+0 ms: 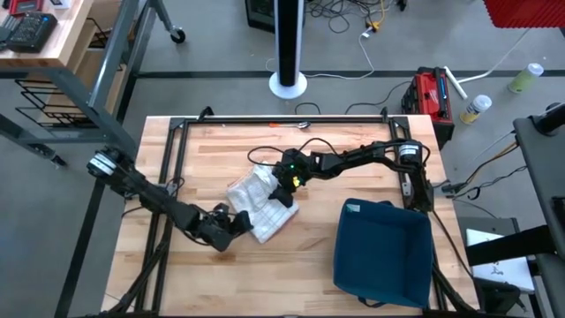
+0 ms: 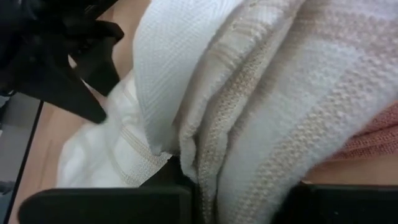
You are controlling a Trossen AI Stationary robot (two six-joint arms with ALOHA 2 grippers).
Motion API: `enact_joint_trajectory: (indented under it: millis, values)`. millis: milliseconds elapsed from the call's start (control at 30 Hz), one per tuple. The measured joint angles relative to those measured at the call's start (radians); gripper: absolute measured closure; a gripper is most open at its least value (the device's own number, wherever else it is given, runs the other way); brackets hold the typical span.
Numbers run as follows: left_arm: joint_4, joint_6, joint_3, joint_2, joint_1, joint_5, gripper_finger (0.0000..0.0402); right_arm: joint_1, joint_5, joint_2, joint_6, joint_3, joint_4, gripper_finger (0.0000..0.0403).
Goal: Fold towel
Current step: Put the stacked folded towels into the laundry bin
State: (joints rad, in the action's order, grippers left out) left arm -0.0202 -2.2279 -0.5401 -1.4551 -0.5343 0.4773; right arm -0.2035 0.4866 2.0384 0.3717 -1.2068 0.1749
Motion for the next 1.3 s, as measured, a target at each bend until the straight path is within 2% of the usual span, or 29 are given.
enact_joint_trajectory:
  millis: [233,400,500,833,1033,1200,1300]
  values:
    - [0.035,0.001,-0.016,-0.112,0.042,0.059,0.0180,0.006,-0.001,0.000,0.002,0.000,0.002,0.0358]
    - [0.162,0.006,-0.017,-0.193,0.062,0.130,0.0182,0.010,0.001,0.000,-0.002,0.001,0.003,0.0358]
    - [0.173,0.023,-0.027,-0.230,0.063,0.150,0.0178,0.011,0.005,-0.002,-0.001,0.001,0.009,0.0358]
    - [0.157,0.050,-0.029,-0.232,0.070,0.276,0.0203,0.011,0.007,-0.002,-0.001,0.001,0.016,0.0358]
    - [0.153,0.111,-0.031,-0.245,0.072,0.332,0.0248,0.011,0.008,-0.003,0.002,0.001,0.011,0.0358]
    - [0.161,0.262,-0.032,-0.251,0.072,0.384,0.0326,0.010,0.011,-0.003,0.002,0.001,0.010,0.0358]
    - [0.173,0.342,-0.028,-0.257,0.071,0.478,0.0374,0.009,0.009,-0.004,0.002,0.001,0.011,0.0358]
